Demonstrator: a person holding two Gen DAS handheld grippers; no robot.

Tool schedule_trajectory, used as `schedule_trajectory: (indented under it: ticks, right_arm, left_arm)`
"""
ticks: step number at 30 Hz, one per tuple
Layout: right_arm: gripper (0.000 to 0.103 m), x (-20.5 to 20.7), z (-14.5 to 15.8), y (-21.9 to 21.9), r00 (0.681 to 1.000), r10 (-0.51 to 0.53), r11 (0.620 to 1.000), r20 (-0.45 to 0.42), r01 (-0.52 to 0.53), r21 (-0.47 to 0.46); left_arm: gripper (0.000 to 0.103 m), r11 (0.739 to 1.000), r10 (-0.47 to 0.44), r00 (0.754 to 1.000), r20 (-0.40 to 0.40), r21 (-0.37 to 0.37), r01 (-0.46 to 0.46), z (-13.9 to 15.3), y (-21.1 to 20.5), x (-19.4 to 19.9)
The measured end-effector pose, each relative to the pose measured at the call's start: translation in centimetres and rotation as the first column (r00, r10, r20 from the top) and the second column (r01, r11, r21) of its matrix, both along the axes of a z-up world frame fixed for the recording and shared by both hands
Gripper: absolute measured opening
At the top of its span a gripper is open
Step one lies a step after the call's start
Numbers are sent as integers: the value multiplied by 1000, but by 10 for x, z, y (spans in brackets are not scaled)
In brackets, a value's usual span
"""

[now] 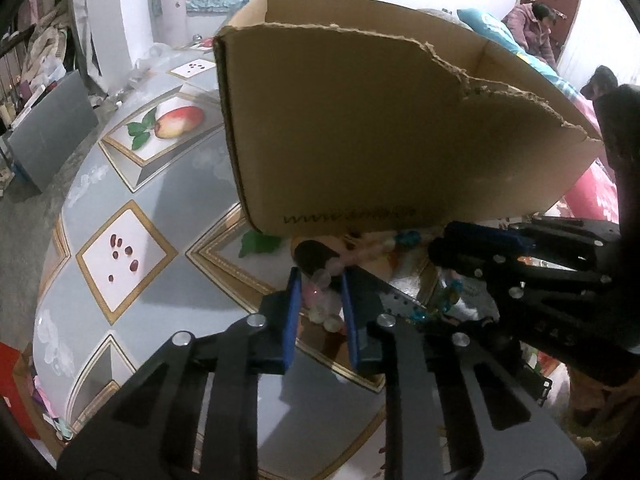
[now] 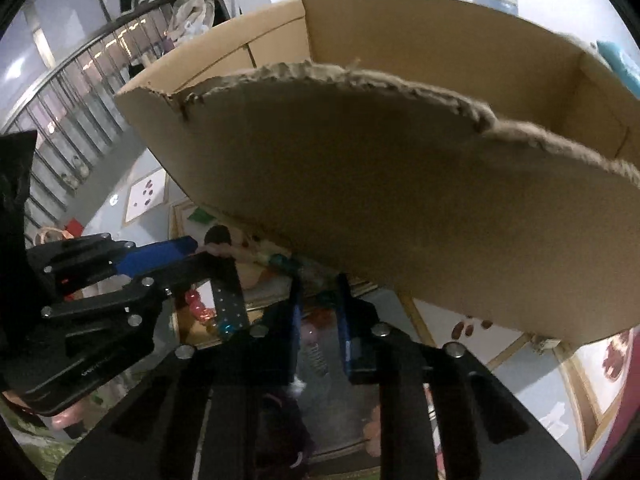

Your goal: Organize jewelry

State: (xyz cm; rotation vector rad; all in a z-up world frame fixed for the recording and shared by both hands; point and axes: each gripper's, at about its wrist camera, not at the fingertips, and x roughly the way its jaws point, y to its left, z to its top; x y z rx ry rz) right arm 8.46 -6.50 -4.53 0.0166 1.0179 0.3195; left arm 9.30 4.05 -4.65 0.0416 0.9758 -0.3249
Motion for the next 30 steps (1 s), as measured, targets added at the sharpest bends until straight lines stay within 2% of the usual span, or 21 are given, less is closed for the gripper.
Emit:
schedule_trajectory:
  ticks: [2, 5, 11, 16, 22, 26, 30]
  right_arm:
    - [10, 2, -1, -2, 1000, 1, 1000, -7, -1, 25]
    - [10, 0, 5, -7, 1000, -6, 998, 0, 6, 59]
    - [10, -11, 30, -14, 999, 5, 992, 47, -11, 127]
    - [10, -27, 57, -16, 994, 23, 984, 106, -42, 175]
    - [10, -35, 105, -19, 976, 58, 966, 212, -108, 235]
    - [10, -9, 131, -29, 969, 50, 955, 242, -117, 273]
    - [10, 42, 130, -40, 988, 27, 950, 153, -73, 305]
  left_arm:
    - [10, 1000, -8, 1000, 2, -14, 8, -1, -2, 0]
    - [9, 1000, -1, 1000, 21, -12, 1, 2, 0, -3]
    - [9, 996, 1, 999, 53, -85, 4, 29, 9, -17]
    - [9, 987, -4, 997, 76, -159, 16, 60, 16, -31]
    - [9, 965, -24, 985, 171, -254, 68, 120, 19, -35]
    - [9, 958, -32, 977, 210, -273, 90, 149, 12, -11]
    - [9, 970, -35, 977, 211, -230, 84, 157, -1, 29]
